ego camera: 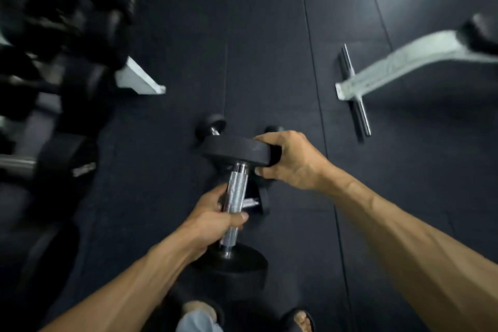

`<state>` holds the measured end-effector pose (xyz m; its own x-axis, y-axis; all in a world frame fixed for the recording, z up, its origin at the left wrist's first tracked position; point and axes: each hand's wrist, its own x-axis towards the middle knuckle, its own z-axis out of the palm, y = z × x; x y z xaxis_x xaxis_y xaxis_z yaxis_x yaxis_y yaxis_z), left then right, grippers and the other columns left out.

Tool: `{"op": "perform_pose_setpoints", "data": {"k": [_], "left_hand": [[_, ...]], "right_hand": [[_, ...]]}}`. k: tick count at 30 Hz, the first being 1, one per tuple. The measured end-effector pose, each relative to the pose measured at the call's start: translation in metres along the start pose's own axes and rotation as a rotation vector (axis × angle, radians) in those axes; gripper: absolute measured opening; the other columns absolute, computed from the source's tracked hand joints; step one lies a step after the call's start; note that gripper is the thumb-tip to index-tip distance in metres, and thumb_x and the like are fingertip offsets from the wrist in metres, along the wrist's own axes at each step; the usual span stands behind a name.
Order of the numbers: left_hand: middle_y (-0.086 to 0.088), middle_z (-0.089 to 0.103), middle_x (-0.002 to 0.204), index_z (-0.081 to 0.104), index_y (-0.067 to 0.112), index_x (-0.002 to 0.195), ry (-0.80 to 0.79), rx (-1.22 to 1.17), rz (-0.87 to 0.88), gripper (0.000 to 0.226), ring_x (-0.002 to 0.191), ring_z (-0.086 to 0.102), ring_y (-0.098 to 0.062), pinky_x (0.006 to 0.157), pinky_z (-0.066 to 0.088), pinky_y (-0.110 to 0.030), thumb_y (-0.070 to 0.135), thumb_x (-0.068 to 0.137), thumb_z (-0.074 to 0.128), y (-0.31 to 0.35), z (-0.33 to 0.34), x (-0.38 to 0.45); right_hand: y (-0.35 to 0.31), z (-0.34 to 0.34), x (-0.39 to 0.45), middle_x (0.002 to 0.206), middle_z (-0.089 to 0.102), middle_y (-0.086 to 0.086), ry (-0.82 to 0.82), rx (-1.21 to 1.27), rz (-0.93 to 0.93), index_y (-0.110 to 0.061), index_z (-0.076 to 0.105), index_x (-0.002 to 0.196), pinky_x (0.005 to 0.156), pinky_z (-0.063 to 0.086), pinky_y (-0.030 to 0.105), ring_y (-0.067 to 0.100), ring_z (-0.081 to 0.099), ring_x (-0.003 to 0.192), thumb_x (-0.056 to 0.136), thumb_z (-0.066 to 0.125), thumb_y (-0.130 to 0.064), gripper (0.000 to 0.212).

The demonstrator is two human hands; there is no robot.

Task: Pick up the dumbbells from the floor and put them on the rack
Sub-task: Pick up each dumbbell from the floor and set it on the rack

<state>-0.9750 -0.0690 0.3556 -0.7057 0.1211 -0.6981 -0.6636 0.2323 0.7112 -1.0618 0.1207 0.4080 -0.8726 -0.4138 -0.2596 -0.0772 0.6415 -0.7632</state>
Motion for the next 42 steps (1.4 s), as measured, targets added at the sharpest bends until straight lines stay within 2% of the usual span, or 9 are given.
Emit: {"op": "perform_pose_setpoints", "data": {"k": [4,8,15,20,25,31,35,38,42], "left_hand": [[-0.013,0.068,0.102,0.052,0.035,0.133,0.072,-0.043,0.087,0.069,0.08,0.073,-0.025,0.071,0.059,-0.038,0.007,0.076,0.078,0.07,-0.072,-0.048],[-0.01,0.069,0.087,0.053,0.035,0.128,0.149,-0.076,0.179,0.065,0.07,0.072,-0.023,0.07,0.059,-0.036,0.0,0.078,0.076,0.132,-0.15,-0.099],[-0.003,0.066,0.089,0.042,0.022,0.144,0.383,-0.193,0.239,0.08,0.058,0.07,-0.019,0.05,0.053,-0.025,-0.003,0.077,0.076,0.195,-0.279,-0.173],[-0.012,0.064,0.111,0.039,0.018,0.146,0.528,-0.304,0.238,0.081,0.061,0.068,-0.018,0.047,0.052,-0.022,-0.007,0.078,0.074,0.221,-0.355,-0.202],[-0.009,0.065,0.094,0.051,0.016,0.135,0.652,-0.422,0.212,0.068,0.069,0.065,-0.022,0.057,0.057,-0.03,-0.012,0.077,0.072,0.241,-0.43,-0.181],[-0.008,0.062,0.117,0.046,0.02,0.137,0.761,-0.545,0.163,0.071,0.096,0.068,-0.029,0.08,0.058,-0.038,-0.003,0.077,0.076,0.267,-0.526,-0.12],[0.002,0.062,0.108,0.044,0.019,0.14,0.843,-0.695,0.146,0.07,0.089,0.069,-0.029,0.075,0.059,-0.039,-0.006,0.08,0.072,0.279,-0.581,-0.085],[-0.008,0.065,0.11,0.045,0.021,0.138,0.911,-0.839,0.11,0.072,0.073,0.069,-0.026,0.065,0.057,-0.037,-0.006,0.078,0.074,0.278,-0.618,-0.063],[-0.005,0.065,0.099,0.053,0.016,0.113,1.051,-0.937,0.079,0.05,0.083,0.07,-0.035,0.082,0.058,-0.048,-0.01,0.076,0.074,0.268,-0.662,-0.035]], "right_hand": [[-0.11,-0.035,0.034,0.082,0.071,0.001,0.027,-0.032,-0.116,-0.021,0.07,0.096,0.075,0.056,0.041,0.019,0.067,0.08,0.069,0.075,-0.013,0.029],[-0.22,-0.053,0.069,0.074,0.068,-0.01,0.042,-0.043,-0.241,-0.028,0.072,0.094,0.067,0.052,0.025,0.005,0.063,0.07,0.069,0.078,-0.011,0.031],[-0.385,-0.05,0.143,0.091,0.074,0.005,-0.023,-0.013,-0.516,-0.023,0.073,0.102,0.084,0.055,0.048,0.026,0.07,0.09,0.067,0.083,-0.015,0.037],[-0.474,-0.027,0.208,0.086,0.073,-0.003,-0.181,0.017,-0.632,-0.016,0.073,0.104,0.076,0.054,0.024,0.009,0.069,0.08,0.071,0.081,-0.003,0.037],[-0.534,0.001,0.299,0.087,0.075,0.001,-0.299,0.007,-0.706,-0.01,0.073,0.105,0.076,0.056,0.024,0.006,0.068,0.076,0.069,0.082,0.001,0.038],[-0.59,0.036,0.439,0.086,0.074,0.009,-0.396,-0.062,-0.742,-0.013,0.072,0.097,0.077,0.058,0.048,0.028,0.071,0.081,0.068,0.082,-0.008,0.031],[-0.63,0.067,0.511,0.088,0.075,0.004,-0.522,-0.106,-0.778,-0.013,0.073,0.103,0.075,0.058,0.029,0.014,0.07,0.08,0.068,0.08,-0.001,0.037],[-0.659,0.097,0.556,0.089,0.074,0.005,-0.623,-0.144,-0.819,-0.013,0.073,0.102,0.076,0.055,0.026,0.014,0.069,0.08,0.068,0.079,0.0,0.037],[-0.692,0.145,0.603,0.079,0.068,0.0,-0.735,-0.217,-0.871,-0.015,0.072,0.09,0.07,0.052,0.024,0.008,0.064,0.073,0.066,0.078,0.001,0.029]]}}
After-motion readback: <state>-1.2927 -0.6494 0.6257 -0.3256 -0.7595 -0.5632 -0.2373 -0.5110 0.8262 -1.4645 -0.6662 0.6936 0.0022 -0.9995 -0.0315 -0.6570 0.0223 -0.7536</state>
